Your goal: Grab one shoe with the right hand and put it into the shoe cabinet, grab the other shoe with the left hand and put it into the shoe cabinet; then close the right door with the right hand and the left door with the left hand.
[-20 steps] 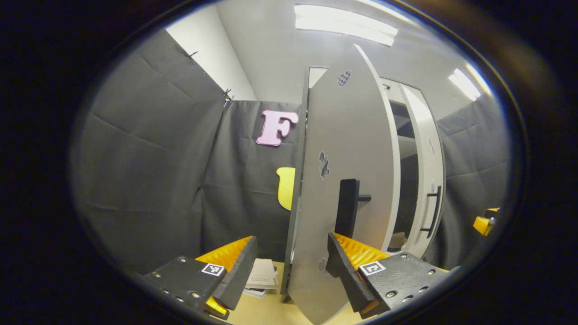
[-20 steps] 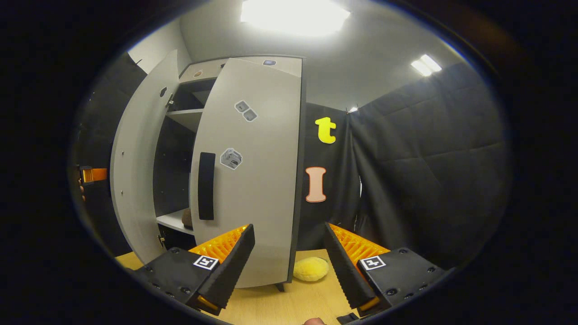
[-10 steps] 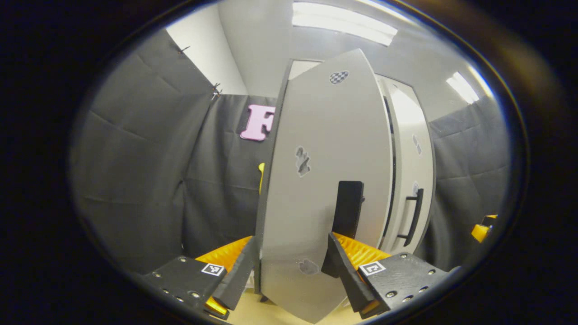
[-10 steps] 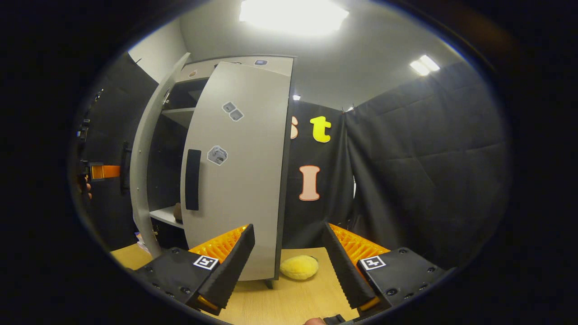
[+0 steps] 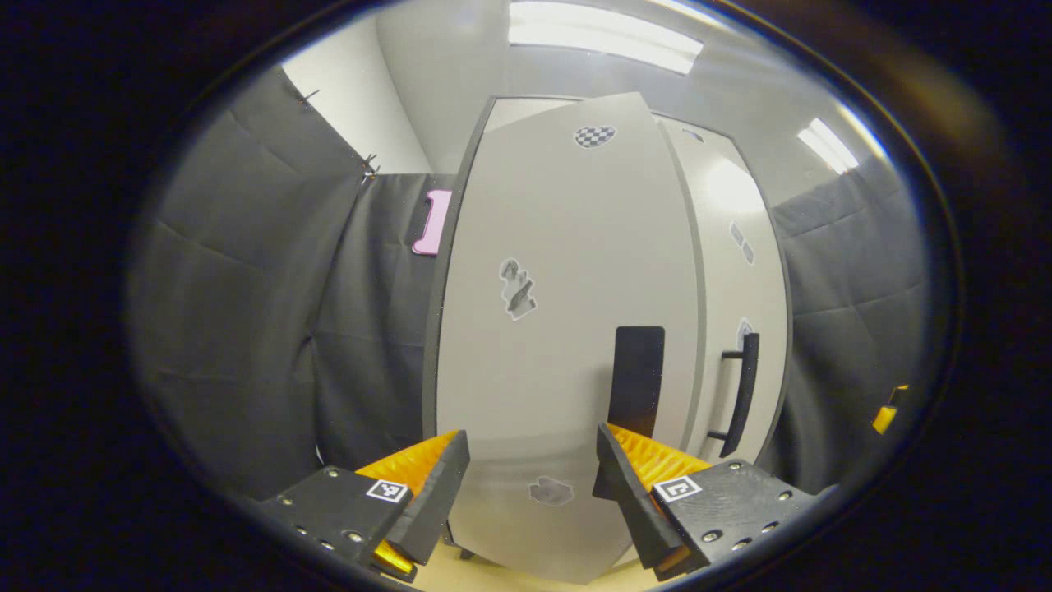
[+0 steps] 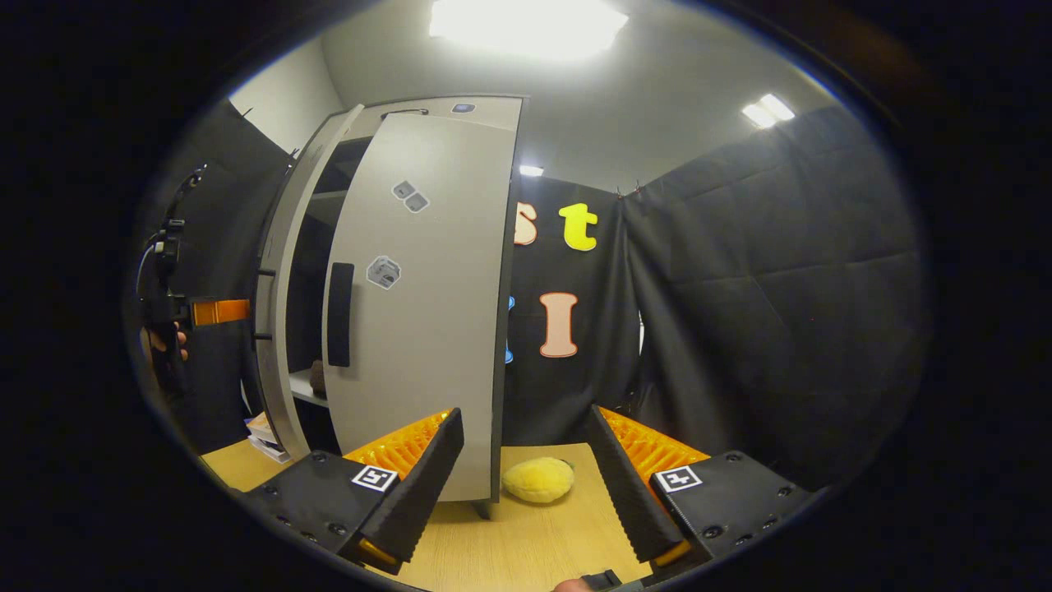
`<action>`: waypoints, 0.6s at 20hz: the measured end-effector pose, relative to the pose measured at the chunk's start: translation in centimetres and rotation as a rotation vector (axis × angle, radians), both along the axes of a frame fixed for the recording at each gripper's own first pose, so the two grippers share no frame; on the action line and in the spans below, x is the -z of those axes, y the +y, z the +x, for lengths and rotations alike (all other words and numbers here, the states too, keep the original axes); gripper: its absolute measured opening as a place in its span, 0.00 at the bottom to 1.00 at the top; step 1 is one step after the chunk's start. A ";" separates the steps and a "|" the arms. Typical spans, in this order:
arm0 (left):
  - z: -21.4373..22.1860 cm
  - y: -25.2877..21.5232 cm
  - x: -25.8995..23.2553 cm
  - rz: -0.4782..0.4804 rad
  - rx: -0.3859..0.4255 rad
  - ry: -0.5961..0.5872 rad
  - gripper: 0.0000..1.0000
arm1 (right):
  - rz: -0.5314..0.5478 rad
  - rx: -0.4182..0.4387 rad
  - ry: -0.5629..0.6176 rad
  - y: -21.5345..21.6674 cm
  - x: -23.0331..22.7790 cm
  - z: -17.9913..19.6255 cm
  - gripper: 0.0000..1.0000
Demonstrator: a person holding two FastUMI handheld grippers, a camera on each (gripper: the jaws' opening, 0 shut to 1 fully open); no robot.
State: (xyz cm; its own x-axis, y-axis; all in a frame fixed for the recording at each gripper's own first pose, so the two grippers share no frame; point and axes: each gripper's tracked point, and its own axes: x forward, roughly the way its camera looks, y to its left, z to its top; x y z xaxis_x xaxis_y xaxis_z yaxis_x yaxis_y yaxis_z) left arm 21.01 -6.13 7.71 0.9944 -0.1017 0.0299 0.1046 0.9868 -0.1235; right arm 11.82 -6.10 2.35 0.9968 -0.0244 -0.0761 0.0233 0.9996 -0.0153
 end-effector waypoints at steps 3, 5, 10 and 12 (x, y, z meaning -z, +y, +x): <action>-1.4 1.2 -0.2 0.033 -0.046 0.000 0.87 | 0.029 -0.059 -0.011 1.3 -0.3 0.5 0.98; -3.5 2.8 -0.8 0.050 -0.074 -0.010 0.96 | 0.037 -0.106 -0.025 2.4 -0.7 0.5 0.98; -9.1 6.1 -1.0 0.102 -0.107 0.014 0.97 | 0.046 -0.145 -0.053 3.9 -2.1 -1.0 0.98; -11.5 7.4 -1.2 0.119 -0.108 0.011 0.96 | 0.045 -0.131 -0.062 4.0 -2.6 -1.9 0.97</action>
